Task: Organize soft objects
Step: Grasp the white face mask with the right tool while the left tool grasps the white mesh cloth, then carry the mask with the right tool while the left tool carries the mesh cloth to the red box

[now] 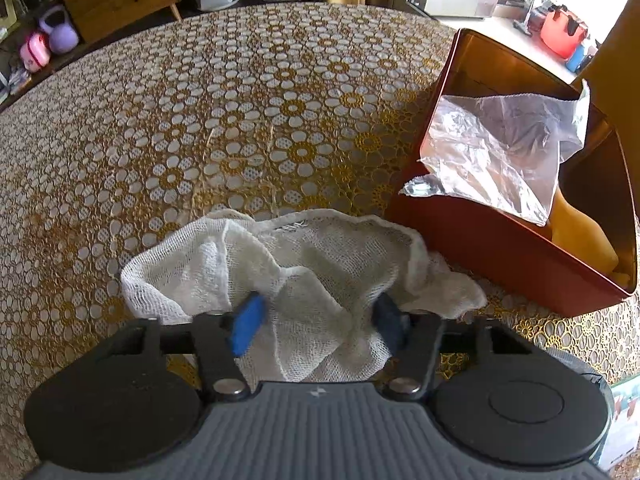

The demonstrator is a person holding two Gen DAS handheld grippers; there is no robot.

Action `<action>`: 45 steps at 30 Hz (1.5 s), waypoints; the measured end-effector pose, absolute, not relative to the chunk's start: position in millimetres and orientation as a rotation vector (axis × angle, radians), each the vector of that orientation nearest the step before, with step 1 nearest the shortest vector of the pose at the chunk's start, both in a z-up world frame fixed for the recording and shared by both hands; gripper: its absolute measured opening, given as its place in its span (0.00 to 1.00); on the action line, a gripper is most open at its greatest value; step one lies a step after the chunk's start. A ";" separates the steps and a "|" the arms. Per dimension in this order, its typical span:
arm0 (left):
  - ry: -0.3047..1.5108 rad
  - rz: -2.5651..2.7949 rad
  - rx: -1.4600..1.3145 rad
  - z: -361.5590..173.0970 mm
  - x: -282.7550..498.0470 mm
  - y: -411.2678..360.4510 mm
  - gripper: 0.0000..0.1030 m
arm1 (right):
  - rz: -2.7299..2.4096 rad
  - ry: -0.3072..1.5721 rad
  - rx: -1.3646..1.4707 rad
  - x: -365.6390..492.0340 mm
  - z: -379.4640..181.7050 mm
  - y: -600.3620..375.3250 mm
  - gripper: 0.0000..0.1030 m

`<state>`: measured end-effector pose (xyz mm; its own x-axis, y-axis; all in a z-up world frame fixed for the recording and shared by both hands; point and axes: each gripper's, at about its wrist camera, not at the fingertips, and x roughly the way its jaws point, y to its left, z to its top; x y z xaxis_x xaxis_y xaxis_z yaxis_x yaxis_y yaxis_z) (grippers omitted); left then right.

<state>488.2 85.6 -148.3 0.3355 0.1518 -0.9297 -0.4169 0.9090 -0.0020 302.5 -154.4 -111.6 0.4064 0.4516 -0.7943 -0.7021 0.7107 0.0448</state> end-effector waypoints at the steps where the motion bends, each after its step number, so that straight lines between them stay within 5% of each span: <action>1: 1.170 0.374 -0.252 -147.8 487.7 85.6 0.39 | 0.739 0.883 -0.327 301.6 -111.5 -154.4 0.78; 6: 1.153 0.332 -0.306 -136.9 482.1 94.0 0.16 | 0.730 0.836 -0.367 293.0 -109.8 -155.4 0.59; 11: 1.109 0.303 -0.361 -121.3 470.1 103.0 0.13 | 0.694 0.803 -0.394 290.1 -105.8 -158.8 0.25; 14: 1.080 0.283 -0.386 -113.3 462.4 111.3 0.10 | 0.675 0.812 -0.348 293.7 -103.3 -166.8 0.15; 45: 0.853 0.000 -0.269 10.7 380.3 51.7 0.10 | 0.426 0.600 0.059 312.3 13.9 -279.6 0.08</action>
